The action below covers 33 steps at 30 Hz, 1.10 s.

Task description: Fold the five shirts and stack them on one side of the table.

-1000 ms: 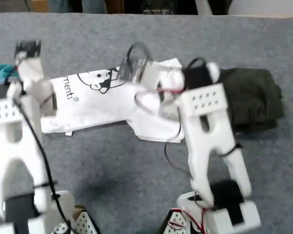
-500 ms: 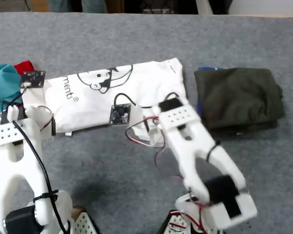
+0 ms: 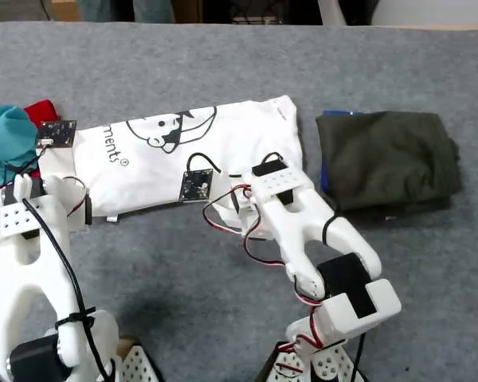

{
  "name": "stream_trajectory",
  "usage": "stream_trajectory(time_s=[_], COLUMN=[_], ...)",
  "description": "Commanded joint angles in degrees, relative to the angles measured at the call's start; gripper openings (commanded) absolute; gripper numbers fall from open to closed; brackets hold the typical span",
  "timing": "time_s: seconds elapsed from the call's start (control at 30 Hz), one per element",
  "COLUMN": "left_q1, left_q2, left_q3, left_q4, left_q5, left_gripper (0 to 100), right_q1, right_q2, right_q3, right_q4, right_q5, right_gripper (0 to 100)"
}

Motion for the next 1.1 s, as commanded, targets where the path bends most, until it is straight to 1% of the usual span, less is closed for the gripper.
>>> stream_trajectory(time_s=[0.0, 0.07, 0.2, 0.33, 0.43, 0.5, 0.63, 0.7, 0.9, 1.07], left_q1=[-0.31, -0.31, -0.31, -0.4, -0.4, -0.4, -0.4, -0.4, -0.04, -0.04], left_q2=[-1.58, -1.58, -1.58, -1.58, -1.58, -1.58, -1.49, -1.49, -1.85, -2.11], left_q3=[-0.13, -0.13, -0.13, 0.13, 0.13, 0.13, 0.13, 0.13, 4.53, 4.53], left_q4=[-0.62, -0.62, -0.62, -0.7, -0.7, -0.7, -0.7, -0.79, -6.33, -6.33], left_q5=[-0.26, -0.26, -0.26, -0.26, -0.26, -0.26, -0.26, -0.26, -0.26, -0.26], left_gripper=[3, 3, 3, 3, 3, 3, 3, 3, 3, 3], right_q1=[0.35, -0.09, -0.26, 0.09, 1.49, 2.37, 2.73, 2.64, 1.76, 1.67], right_q2=[1.19, 1.19, 1.19, 1.1, 1.27, 1.36, 1.63, 2.59, 13.14, 26.95], right_q3=[-1.19, -1.1, -1.1, -1.45, -4.0, -8.92, -23.69, -30.37, -51.38, -70.11], right_q4=[-2.37, -2.46, -2.46, -2.99, -2.64, 1.76, 16.7, 22.15, 29.19, 34.46], right_q5=[0.53, 0.53, 0.53, 0.44, -1.32, -2.11, -2.29, -2.29, -1.67, 3.69], right_gripper=[20.1, 17.1, 7.0, 1.4, 1.3, 1.3, 1.3, 1.3, 1.4, 1.4])
